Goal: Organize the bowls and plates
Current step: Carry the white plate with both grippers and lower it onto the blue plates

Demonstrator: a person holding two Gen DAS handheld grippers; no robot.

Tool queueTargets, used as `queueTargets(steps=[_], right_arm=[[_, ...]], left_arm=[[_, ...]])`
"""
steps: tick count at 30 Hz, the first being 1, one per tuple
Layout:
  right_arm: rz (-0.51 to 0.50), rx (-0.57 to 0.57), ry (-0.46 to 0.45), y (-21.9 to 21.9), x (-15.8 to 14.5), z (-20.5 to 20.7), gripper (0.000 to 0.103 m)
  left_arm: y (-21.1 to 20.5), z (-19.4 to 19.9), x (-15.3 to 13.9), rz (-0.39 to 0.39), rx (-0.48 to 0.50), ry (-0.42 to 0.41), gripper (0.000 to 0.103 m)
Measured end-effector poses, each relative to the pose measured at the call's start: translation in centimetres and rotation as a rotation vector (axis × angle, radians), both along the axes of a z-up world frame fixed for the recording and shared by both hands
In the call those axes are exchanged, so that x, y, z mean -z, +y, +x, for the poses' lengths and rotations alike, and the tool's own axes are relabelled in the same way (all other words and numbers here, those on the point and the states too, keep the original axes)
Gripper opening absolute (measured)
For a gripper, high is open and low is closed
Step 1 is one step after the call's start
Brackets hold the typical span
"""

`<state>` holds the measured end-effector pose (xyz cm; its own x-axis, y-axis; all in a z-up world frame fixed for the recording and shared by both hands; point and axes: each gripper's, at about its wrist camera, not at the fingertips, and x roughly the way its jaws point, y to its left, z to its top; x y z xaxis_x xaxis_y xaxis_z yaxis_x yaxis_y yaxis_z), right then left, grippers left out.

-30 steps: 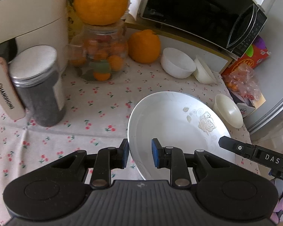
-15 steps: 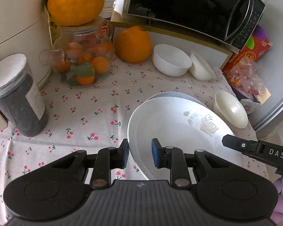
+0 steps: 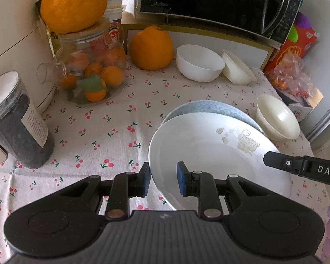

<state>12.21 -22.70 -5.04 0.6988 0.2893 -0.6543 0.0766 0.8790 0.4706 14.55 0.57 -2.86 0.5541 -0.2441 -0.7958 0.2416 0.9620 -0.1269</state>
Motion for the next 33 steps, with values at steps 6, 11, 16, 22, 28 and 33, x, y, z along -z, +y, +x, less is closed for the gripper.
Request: queueTargets(steps=[6,11,16,22,28,33], right_arm=[[-0.032,0.003,-0.005,0.2,0.1,0.1,0.022],[-0.089,-0.002,-0.024,0.7,-0.2,0.0,0.022],[-0.15,-0.008,-0.035,1.2,-0.5,-0.1,0.022],[-0.219,-0.015,-0.036,1.8,-0.6,-0.3,0.022],[-0.265,-0.023,-0.032,2.3,-0.6,-0.3,0.022],[-0.349,-0.046,-0.031,3.3,-0.5,-0.3,0.022]], left_arm=[[-0.7,-0.2,0.3,0.048,0.022,-0.022,0.023],[-1.2,-0.4,0.6,0.084,0.039,-0.039,0.023],[-1.4,-0.4,0.7,0.085,0.043,-0.04,0.023],[-2.0,-0.6,0.8,0.117,0.059,-0.055,0.023],[-2.2,-0.7,0.8,0.136,0.066,-0.066,0.023],[-2.5,-0.9,0.9,0.159,0.07,-0.08,0.023]])
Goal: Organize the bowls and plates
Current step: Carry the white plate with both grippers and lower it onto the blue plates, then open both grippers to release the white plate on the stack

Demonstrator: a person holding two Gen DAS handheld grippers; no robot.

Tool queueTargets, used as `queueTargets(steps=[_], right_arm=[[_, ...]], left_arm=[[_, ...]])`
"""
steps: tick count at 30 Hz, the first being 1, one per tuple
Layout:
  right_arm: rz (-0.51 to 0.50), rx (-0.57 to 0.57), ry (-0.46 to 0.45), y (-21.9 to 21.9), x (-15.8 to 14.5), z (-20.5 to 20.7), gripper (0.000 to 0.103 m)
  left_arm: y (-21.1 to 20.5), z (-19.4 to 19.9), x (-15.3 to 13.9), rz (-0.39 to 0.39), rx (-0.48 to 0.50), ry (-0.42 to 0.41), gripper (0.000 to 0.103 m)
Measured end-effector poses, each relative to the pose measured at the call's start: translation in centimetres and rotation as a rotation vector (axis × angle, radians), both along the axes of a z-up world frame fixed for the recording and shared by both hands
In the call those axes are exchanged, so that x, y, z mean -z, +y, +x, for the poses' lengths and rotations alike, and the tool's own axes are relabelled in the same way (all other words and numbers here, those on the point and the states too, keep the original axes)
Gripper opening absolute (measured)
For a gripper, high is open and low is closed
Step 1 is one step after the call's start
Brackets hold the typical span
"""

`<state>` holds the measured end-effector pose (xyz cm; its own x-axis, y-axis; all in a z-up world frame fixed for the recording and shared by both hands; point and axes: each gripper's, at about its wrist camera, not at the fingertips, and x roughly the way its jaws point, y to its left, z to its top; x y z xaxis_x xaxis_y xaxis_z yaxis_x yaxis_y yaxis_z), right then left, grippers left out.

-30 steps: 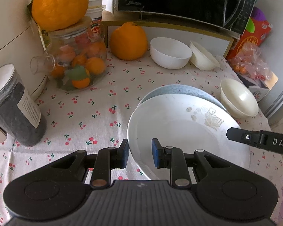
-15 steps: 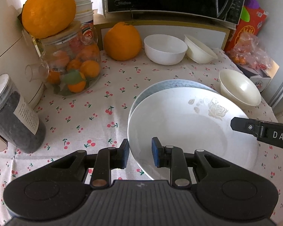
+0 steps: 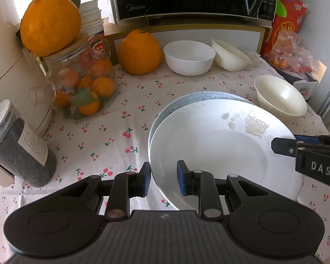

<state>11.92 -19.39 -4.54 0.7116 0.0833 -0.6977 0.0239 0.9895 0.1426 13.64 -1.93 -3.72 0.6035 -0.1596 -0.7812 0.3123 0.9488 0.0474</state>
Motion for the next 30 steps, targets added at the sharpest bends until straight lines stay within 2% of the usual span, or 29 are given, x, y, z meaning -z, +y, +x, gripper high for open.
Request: queueTargets(steps=[11,25,30], right_arm=[[-0.131,-0.042,-0.022,1.4,0.4,-0.1,0.022],[-0.186,-0.051,-0.04,2.0,1.0,0.1,0.025],[-0.161,-0.044,-0.035,1.8,1.0,0.2,0.025]], left_arm=[[-0.2,0.0,0.2,0.01,-0.005,-0.018,0.023],[-0.6,0.0,1.0,0.041,0.032,-0.085,0.026],[-0.5,0.0,1.0,0.032,0.029,-0.083,0.026]])
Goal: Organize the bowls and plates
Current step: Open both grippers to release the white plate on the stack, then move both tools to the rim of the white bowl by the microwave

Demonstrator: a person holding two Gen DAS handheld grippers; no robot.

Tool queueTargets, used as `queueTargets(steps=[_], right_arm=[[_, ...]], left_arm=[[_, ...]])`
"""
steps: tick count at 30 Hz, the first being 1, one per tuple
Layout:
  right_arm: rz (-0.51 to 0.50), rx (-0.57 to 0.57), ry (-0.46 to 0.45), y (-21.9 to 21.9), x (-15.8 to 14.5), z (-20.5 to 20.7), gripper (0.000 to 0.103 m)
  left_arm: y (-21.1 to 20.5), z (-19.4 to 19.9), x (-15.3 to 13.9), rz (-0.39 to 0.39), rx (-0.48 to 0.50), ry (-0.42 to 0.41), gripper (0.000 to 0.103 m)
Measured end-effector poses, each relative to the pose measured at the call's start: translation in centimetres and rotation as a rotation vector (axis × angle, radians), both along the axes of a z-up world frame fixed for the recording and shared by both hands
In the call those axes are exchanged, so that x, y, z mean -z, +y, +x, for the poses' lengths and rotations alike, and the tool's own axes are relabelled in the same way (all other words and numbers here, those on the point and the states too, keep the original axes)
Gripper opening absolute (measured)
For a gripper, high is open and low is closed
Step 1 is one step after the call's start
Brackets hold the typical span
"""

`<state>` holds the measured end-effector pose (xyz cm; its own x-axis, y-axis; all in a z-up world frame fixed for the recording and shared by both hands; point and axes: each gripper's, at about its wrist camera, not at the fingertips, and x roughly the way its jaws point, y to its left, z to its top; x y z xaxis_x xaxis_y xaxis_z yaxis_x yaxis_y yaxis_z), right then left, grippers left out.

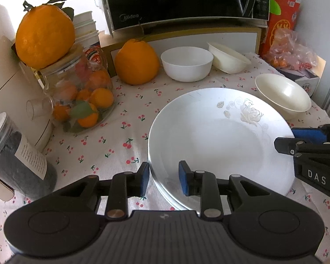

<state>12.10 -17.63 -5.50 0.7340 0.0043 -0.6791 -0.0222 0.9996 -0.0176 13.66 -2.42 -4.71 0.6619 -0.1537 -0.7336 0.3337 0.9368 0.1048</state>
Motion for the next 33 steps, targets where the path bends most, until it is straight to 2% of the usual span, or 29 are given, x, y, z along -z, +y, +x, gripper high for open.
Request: queueTargets(steps=[7,10,12,16,21,23,26,30,33], right_arm=[[0.047,0.014,0.01,-0.4,-0.1,0.0,0.025],[0.1,0.013,0.02,-1.0,-0.4,0.0,0.033],[0.141,0.011,0.026,-1.3,-0.5,-0.1,0.037],[0.196,0.007,0.026,-1.6,-0.8,-0.4,0.056],[0.287,0.024,0.041,-2.2,-1.0,-0.7,0.067],[0.32,0.031,0.041,-2.6,-1.3,-0.8,0.076],[0.347,0.038,0.027,-3.2,-2.0,-1.0,0.082],[0.387,0.044,0.008,-4.2,-3.3,-0.3,0.087],[0.404,0.059,-0.015,-4.9,-4.3,0.9,0.088]], left_arm=[[0.1,0.0,-0.1,-0.023,0.001,0.017,0.03],[0.2,0.0,-0.3,-0.034,-0.001,0.023,0.042],[0.2,-0.1,-0.4,-0.044,-0.006,0.024,0.056],[0.5,-0.1,-0.8,-0.061,-0.016,0.025,0.071],[1.1,-0.1,-1.2,-0.083,-0.046,0.053,0.09],[1.6,0.0,-1.3,-0.098,-0.073,0.068,0.093],[2.3,0.3,-1.6,-0.118,-0.117,0.074,0.099],[2.7,1.2,-2.2,-0.152,-0.173,0.079,0.102],[2.5,2.2,-2.9,-0.158,-0.179,0.073,0.102]])
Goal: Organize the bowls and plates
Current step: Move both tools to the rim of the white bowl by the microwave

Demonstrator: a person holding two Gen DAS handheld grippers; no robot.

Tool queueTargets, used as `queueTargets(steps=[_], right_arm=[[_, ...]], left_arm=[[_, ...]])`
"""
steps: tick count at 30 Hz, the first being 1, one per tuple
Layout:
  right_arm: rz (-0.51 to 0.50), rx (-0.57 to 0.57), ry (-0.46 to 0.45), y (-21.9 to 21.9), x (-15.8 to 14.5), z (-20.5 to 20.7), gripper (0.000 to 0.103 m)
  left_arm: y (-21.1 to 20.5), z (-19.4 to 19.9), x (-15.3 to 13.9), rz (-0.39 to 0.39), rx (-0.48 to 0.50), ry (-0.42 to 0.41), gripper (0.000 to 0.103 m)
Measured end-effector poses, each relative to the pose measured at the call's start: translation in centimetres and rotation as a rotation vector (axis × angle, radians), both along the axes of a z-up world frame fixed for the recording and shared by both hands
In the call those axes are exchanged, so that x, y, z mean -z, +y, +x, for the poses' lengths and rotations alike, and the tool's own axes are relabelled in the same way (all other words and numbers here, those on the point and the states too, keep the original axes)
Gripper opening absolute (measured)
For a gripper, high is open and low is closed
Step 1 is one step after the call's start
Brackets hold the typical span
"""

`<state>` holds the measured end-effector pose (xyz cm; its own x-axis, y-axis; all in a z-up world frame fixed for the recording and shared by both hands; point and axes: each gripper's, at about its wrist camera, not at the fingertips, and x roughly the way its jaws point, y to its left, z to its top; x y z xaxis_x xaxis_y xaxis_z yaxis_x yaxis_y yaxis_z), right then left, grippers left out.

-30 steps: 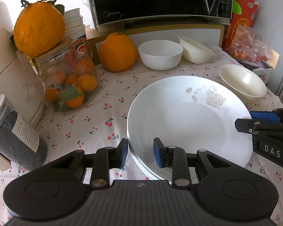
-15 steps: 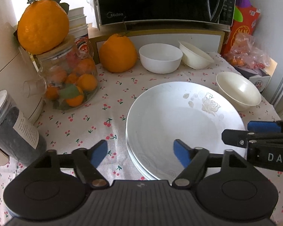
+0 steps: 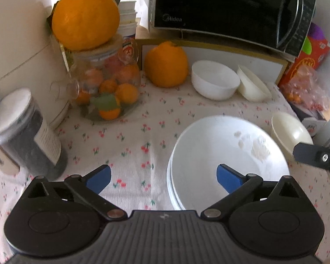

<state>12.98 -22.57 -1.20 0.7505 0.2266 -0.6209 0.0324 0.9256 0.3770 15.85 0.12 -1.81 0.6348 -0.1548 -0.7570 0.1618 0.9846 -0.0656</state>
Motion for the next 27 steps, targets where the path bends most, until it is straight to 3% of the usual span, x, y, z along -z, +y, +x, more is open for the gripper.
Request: queueTargets(steps=[5,13,20,25,27], right_arm=[[0.051,0.046,-0.024,-1.3,-1.3,2.6,0.089],[0.2,0.105,-0.03,-3.1,-1.8,7.6,0.089],[0.326,0.111,-0.02,-4.1,-1.0,11.8,0.089],[0.434,0.124,0.014,-5.1,1.0,13.8,0.089],[0.457,0.133,0.016,-5.3,1.7,14.2,0.089]], left_arm=[[-1.1,2.2,-1.4,0.024,-0.023,-0.037,0.103],[-2.2,6.8,-2.8,-0.052,-0.048,-0.031,0.103],[-3.8,10.6,-2.4,-0.096,-0.035,-0.021,0.102],[-5.2,12.8,-1.5,-0.098,-0.002,-0.023,0.095],[-5.6,13.4,-1.3,-0.091,0.006,-0.03,0.087]])
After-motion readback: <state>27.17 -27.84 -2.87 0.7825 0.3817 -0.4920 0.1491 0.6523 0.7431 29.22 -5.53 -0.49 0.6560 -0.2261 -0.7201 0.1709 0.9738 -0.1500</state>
